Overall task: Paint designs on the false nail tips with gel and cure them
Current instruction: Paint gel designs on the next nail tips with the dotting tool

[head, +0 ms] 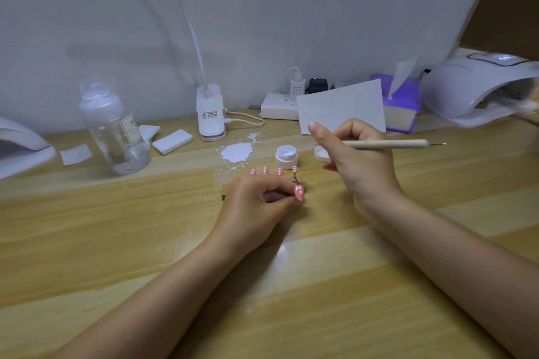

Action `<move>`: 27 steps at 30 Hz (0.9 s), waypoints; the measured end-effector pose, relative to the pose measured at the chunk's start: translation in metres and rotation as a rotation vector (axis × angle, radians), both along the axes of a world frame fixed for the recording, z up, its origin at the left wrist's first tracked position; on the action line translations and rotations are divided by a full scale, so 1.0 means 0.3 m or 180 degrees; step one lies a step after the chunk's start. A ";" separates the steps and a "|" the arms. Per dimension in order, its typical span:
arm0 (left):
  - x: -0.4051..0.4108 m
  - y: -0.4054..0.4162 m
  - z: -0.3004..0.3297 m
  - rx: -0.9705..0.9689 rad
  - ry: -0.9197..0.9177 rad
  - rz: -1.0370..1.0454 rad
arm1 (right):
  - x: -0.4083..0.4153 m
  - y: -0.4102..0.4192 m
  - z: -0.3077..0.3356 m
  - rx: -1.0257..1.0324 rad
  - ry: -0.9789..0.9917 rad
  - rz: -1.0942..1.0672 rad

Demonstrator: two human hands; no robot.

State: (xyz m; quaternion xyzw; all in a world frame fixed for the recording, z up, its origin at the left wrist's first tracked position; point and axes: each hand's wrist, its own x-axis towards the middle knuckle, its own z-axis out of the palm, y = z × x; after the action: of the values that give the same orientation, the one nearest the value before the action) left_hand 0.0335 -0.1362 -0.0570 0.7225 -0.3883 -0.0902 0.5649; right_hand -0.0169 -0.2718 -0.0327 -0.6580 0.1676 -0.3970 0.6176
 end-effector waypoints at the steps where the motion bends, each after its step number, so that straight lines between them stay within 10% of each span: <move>1: -0.001 -0.001 0.000 -0.0007 0.0002 -0.0008 | 0.009 -0.010 0.011 -0.0077 0.0126 0.0059; 18: 0.005 -0.002 -0.008 -0.0109 0.0099 -0.0067 | 0.238 -0.044 0.054 -0.1901 0.2086 0.0080; 27: 0.007 -0.001 -0.010 -0.0114 0.0120 -0.0075 | 0.231 -0.047 0.036 -0.1971 0.2031 0.0020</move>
State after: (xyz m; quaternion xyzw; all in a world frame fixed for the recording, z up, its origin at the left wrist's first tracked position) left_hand 0.0356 -0.1364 -0.0599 0.7058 -0.3876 -0.1035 0.5839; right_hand 0.0525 -0.2860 -0.0219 -0.9020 0.2211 -0.2037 0.3100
